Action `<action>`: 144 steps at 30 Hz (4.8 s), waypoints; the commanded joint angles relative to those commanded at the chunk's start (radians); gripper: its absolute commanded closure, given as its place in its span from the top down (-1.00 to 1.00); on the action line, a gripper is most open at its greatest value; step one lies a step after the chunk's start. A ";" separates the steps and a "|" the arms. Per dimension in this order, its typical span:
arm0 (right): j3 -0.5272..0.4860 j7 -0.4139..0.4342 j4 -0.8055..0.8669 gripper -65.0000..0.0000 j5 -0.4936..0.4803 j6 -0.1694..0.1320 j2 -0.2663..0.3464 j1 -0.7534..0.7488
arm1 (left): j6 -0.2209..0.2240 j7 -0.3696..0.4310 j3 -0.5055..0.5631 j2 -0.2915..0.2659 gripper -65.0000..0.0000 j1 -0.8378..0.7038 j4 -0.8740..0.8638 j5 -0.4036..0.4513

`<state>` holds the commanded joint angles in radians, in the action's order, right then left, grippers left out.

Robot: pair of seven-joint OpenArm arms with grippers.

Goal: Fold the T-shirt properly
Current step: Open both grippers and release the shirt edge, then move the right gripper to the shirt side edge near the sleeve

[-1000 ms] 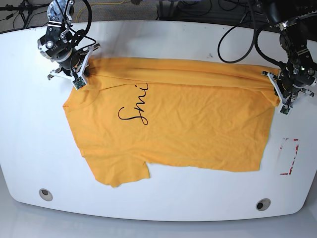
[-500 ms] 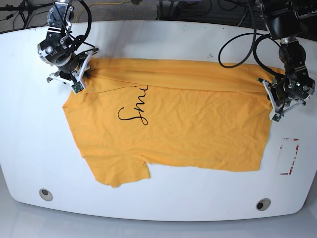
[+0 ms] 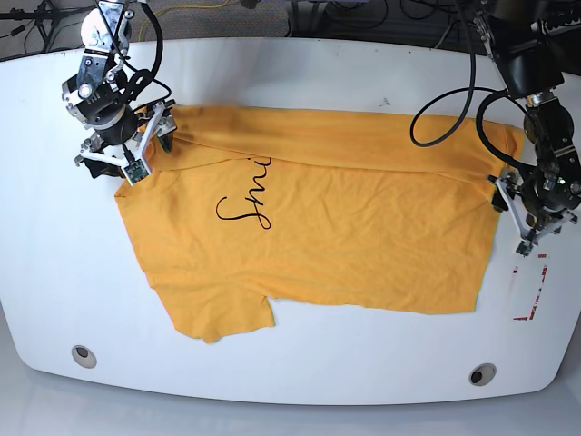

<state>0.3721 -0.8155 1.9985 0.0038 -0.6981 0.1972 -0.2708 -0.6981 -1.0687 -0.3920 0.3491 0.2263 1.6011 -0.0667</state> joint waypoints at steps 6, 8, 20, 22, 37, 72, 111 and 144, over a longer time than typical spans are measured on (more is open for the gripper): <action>0.000 0.000 0.020 0.57 0.000 0.000 -0.061 0.000 | 0.000 -0.012 -0.075 -0.008 0.17 -0.011 0.146 0.000; 0.000 0.000 0.021 0.57 0.000 0.000 -0.078 0.000 | 0.000 -0.043 -0.074 -0.014 0.17 -0.035 0.172 -0.002; 0.107 0.002 0.018 0.57 0.006 0.000 -0.183 -0.017 | 0.000 -0.080 -0.075 -0.103 0.17 -0.244 0.241 -0.064; 0.124 0.002 0.017 0.57 0.006 0.000 -0.183 -0.018 | 0.000 -0.044 -0.077 -0.118 0.17 -0.270 0.239 -0.061; 0.216 0.009 -0.176 0.57 0.005 0.000 -0.166 0.017 | 0.000 0.109 -0.074 -0.060 0.17 -0.321 0.012 -0.063; 0.216 0.006 -0.299 -0.99 0.003 0.000 -0.034 -0.129 | 0.000 0.127 -0.126 -0.023 0.16 -0.580 0.058 -0.068; 0.213 0.006 -0.130 -0.18 0.006 0.000 -0.028 -0.193 | 0.000 -0.118 -0.354 0.069 0.17 -0.367 0.304 -0.218; 0.215 0.002 -0.110 0.70 0.005 0.000 -0.034 0.084 | 0.000 -0.117 -0.186 -0.052 0.17 -0.089 0.172 -0.235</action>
<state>0.5869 -0.8140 1.8880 0.0084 -0.6981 0.1634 -0.1864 -0.6981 -1.1853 -0.5777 0.2969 0.1373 1.7729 -0.3015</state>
